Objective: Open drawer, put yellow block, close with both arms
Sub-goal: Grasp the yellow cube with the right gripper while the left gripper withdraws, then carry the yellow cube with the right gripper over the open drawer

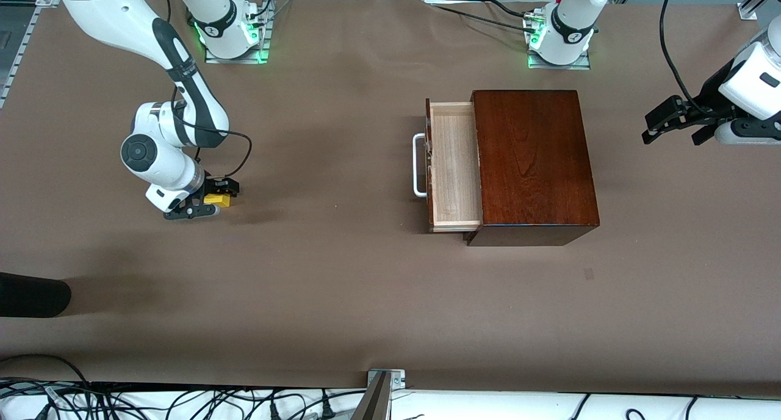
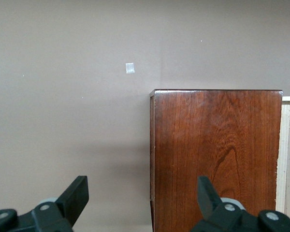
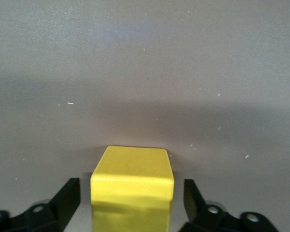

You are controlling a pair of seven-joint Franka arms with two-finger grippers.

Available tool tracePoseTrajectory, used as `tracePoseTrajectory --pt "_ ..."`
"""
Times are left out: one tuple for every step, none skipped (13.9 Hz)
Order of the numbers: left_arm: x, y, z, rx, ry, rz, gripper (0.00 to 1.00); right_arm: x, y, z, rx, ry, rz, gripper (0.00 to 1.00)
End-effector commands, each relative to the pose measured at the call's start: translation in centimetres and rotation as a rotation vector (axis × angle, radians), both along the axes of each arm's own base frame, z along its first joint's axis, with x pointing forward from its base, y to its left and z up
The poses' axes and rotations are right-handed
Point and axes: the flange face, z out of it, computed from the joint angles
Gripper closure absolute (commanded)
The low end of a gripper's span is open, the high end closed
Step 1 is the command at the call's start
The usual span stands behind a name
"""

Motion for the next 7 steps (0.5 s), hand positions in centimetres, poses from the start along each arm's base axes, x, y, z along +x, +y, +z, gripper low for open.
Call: tracePoseTrajectory --pt "-0.8 -0.3 0.2 0.038 -0.002 -0.014 0.0 0.6 0.0 1.4 0.016 -0.031 -0.015 0.78" --pt "-0.8 -0.4 0.2 0.04 0.001 -0.025 0.0 0.9 0.0 1.6 0.017 -0.031 -0.014 0.97" --pt "-0.8 -0.4 0.1 0.042 0.002 -0.03 0.0 1.3 0.2 2.1 0.018 -0.027 -0.006 1.0" --pt "-0.7 -0.4 0.0 0.042 0.005 -0.031 0.0 2.2 0.5 3.3 0.02 -0.015 0.006 1.0" --pt "-0.4 -0.4 0.0 0.042 0.005 -0.031 0.0 3.6 1.1 5.3 0.023 0.004 0.013 1.0" --pt "-0.3 -0.6 -0.1 0.042 0.007 -0.034 0.0 4.9 2.0 7.5 0.024 0.038 0.027 1.0" --pt "-0.3 -0.7 -0.1 0.042 0.008 -0.039 0.0 6.1 3.2 9.7 0.03 0.07 0.054 1.0"
